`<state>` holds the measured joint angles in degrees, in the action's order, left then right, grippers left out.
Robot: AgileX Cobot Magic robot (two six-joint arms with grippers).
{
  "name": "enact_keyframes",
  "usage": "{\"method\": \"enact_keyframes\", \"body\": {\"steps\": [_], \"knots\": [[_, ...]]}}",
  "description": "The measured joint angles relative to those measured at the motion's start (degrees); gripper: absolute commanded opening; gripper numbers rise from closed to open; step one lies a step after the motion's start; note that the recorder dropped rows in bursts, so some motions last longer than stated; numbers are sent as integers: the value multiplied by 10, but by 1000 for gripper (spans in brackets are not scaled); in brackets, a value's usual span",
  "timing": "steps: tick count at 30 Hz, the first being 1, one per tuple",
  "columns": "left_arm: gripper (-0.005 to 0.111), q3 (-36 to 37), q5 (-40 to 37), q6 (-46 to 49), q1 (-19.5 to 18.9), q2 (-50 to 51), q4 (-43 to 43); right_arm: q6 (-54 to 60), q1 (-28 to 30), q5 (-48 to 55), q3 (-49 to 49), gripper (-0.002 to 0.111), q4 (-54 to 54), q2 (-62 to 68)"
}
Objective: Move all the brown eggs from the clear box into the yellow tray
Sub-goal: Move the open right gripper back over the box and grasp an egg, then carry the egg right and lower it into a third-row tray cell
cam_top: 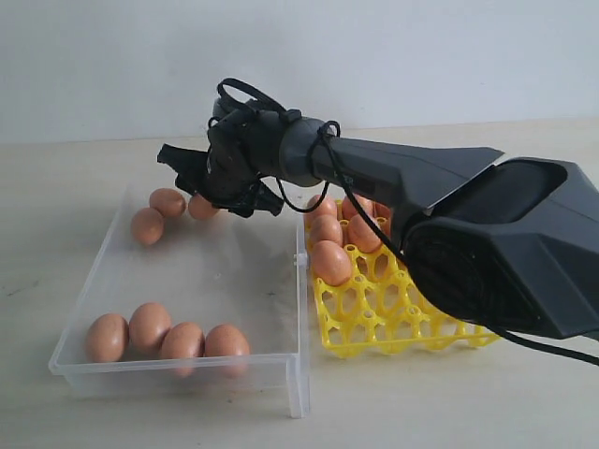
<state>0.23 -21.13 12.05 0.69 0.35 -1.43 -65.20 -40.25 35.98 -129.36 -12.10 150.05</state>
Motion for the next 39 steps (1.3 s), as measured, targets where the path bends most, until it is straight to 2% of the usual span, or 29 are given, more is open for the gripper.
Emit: {"method": "enact_keyframes", "body": {"steps": [4, 6, 11, 12, 17, 23, 26, 32, 39], "knots": [[0, 0, 0, 0, 0, 0, 0, 2, 0, -11, 0, 59, 0, 6], [0, 0, 0, 0, 0, 0, 0, 5, 1, -17, 0, 52, -2, 9], [0, 0, 0, 0, 0, 0, 0, 6, 1, -21, 0, 6, -10, 9], [0, 0, 0, 0, 0, 0, 0, 8, 1, -21, 0, 0, -10, 9], [0, 0, 0, 0, 0, 0, 0, 77, 1, -24, 0, 0, -1, 4], [0, 0, 0, 0, 0, 0, 0, 311, -1, -45, 44, 0, 1, -63], [0, 0, 0, 0, 0, 0, 0, 384, -3, -80, 121, 0, 1, -125], [0, 0, 0, 0, 0, 0, 0, 531, -10, -240, 388, 0, 18, -297], [0, 0, 0, 0, 0, 0, 0, 787, -5, -484, 704, 0, 153, -514]]}}
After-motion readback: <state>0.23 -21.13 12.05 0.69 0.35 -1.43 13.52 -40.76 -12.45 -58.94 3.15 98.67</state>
